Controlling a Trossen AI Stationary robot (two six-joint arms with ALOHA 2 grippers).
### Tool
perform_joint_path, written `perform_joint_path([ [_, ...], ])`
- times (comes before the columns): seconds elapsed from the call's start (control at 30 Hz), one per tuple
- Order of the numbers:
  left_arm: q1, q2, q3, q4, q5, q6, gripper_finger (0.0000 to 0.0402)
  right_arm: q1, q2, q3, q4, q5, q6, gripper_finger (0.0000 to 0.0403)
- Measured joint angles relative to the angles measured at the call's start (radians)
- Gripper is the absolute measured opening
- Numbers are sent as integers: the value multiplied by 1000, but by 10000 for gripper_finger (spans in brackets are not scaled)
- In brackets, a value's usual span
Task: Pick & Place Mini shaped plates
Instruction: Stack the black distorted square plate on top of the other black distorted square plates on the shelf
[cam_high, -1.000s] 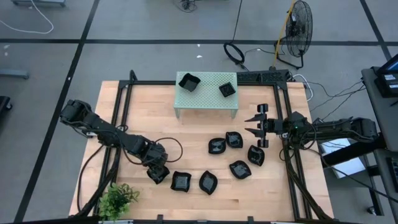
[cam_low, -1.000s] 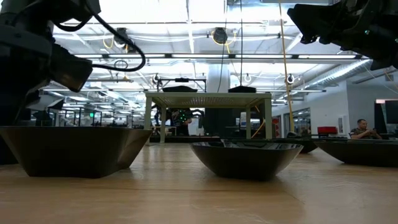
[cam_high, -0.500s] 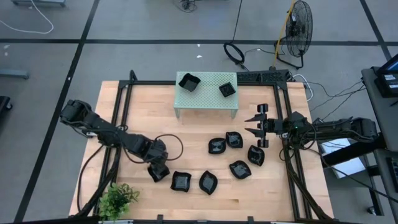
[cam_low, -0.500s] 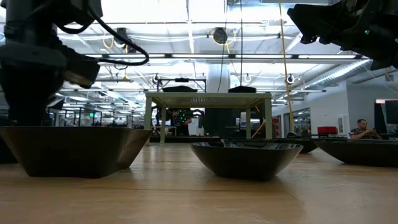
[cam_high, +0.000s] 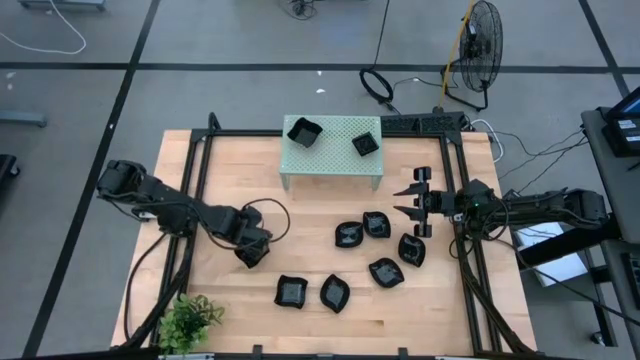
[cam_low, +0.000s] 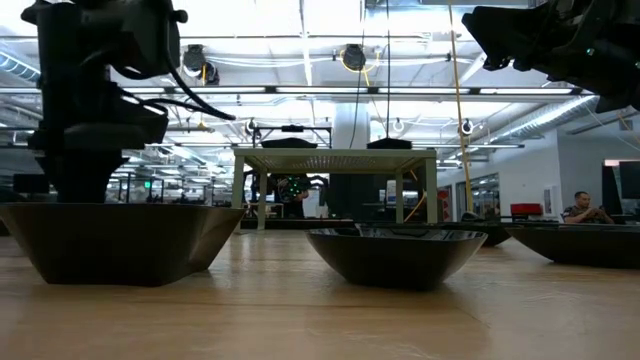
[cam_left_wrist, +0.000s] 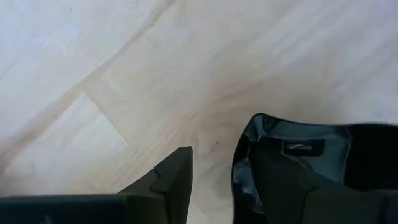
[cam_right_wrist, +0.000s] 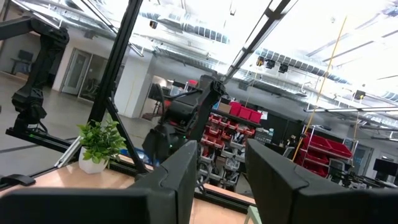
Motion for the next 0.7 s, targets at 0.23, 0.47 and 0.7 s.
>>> perform_joint_path([
  [0.23,13,0,0,0,98,19,161,0,0,0,0,0,-1,125],
  [0.47,-9,0,0,10,111,38,161,0,0,0,0,0,0,125],
  [0.7,-11,0,0,14,104,41,161,0,0,0,0,0,0,125],
])
